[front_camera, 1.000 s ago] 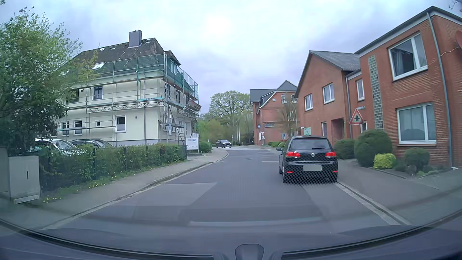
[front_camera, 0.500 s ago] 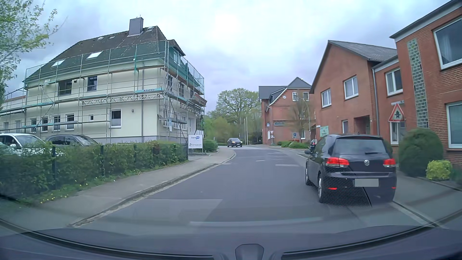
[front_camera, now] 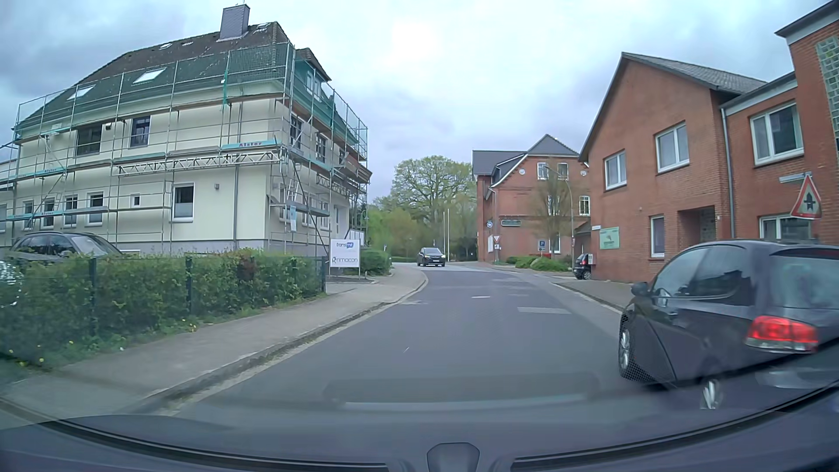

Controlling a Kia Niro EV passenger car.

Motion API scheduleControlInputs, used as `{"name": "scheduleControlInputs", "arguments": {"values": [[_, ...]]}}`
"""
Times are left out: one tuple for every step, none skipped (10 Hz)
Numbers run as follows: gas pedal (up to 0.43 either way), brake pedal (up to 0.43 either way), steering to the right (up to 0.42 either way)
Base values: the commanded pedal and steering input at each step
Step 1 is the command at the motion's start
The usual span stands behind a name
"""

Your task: Follow the waypoints while adhering to traffic rules and regulations

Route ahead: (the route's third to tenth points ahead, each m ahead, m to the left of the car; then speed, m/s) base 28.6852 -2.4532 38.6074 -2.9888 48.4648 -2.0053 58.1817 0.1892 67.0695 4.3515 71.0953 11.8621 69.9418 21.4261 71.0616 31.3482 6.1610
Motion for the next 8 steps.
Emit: {"name": "scheduleControlInputs", "arguments": {"values": [[0.047, 0.0, 0.05], [0.059, 0.0, 0.063], [0.079, 0.0, 0.072], [0.079, 0.0, 0.077], [0.079, 0.0, 0.087], [0.079, 0.0, 0.099], [0.079, 0.0, 0.112], [0.079, 0.0, 0.13]]}}
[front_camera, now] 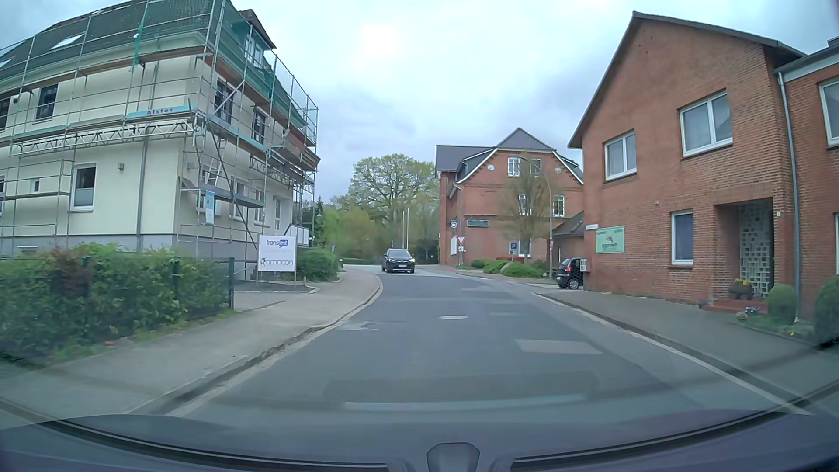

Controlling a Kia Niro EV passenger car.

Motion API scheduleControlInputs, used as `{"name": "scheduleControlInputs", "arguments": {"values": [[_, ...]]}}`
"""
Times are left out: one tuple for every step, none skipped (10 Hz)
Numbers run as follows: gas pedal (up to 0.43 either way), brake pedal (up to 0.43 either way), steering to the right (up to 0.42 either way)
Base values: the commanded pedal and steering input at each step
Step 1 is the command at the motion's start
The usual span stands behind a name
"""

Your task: Follow the waypoints while adhering to traffic rules and regulations

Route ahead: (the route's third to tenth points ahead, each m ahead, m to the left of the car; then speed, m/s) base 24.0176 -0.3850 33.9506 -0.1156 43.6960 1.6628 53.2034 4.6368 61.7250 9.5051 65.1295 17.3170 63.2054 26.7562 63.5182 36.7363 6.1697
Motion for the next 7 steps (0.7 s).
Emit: {"name": "scheduleControlInputs", "arguments": {"values": [[0.079, 0.0, 0.15], [0.079, 0.0, 0.159], [0.079, 0.0, 0.16], [0.079, 0.0, 0.157], [0.079, 0.0, 0.15], [0.079, 0.0, 0.137], [0.067, 0.0, 0.121]]}}
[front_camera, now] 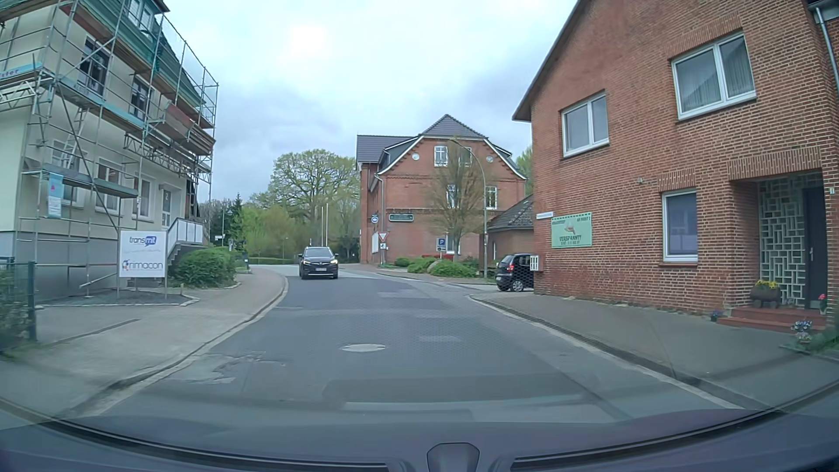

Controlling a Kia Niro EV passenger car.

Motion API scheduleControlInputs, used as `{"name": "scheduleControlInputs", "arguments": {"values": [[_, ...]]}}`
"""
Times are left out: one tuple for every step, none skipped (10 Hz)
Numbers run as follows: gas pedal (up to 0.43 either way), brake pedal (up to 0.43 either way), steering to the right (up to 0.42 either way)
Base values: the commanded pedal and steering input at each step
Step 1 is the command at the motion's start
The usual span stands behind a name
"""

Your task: Follow the waypoints while adhering to traffic rules and regulations

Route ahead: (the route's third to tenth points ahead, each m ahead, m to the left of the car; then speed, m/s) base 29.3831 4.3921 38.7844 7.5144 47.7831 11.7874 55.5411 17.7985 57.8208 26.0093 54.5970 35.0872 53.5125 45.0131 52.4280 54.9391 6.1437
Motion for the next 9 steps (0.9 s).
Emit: {"name": "scheduleControlInputs", "arguments": {"values": [[0.067, 0.0, 0.108], [0.059, 0.0, 0.09], [0.059, 0.0, 0.079], [0.047, 0.0, 0.063], [0.039, 0.0, 0.052], [0.039, 0.0, 0.038], [0.028, 0.0, 0.019], [0.028, 0.0, -0.006], [0.028, 0.0, -0.024]]}}
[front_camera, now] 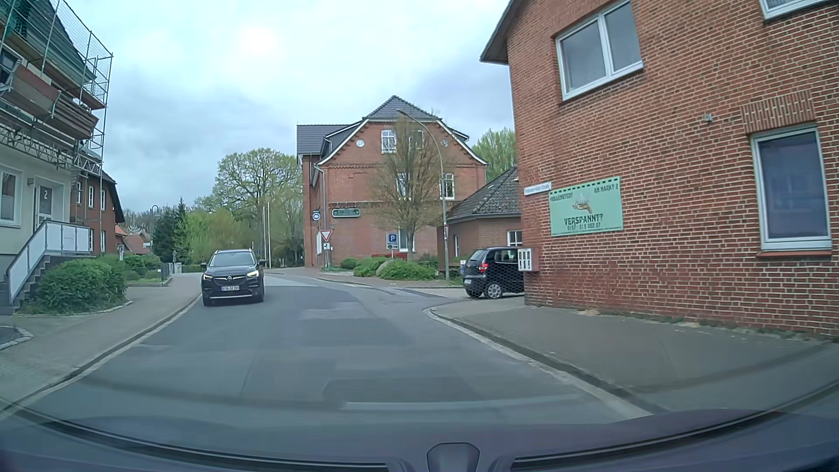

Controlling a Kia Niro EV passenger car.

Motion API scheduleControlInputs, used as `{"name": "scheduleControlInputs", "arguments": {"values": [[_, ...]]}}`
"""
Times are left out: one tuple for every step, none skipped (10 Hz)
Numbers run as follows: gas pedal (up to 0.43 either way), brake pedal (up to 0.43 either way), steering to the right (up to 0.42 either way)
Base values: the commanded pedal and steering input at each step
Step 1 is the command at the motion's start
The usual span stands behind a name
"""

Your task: Follow the waypoints while adhering to traffic rules and regulations

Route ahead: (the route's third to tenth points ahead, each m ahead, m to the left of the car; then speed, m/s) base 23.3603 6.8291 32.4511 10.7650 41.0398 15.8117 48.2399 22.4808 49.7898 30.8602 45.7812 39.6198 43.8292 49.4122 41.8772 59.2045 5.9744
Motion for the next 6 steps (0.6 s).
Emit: {"name": "scheduleControlInputs", "arguments": {"values": [[0.028, 0.0, -0.04], [0.028, 0.0, -0.05], [0.028, 0.0, -0.055], [0.028, 0.0, -0.061], [0.039, 0.0, -0.066], [0.039, 0.0, -0.067]]}}
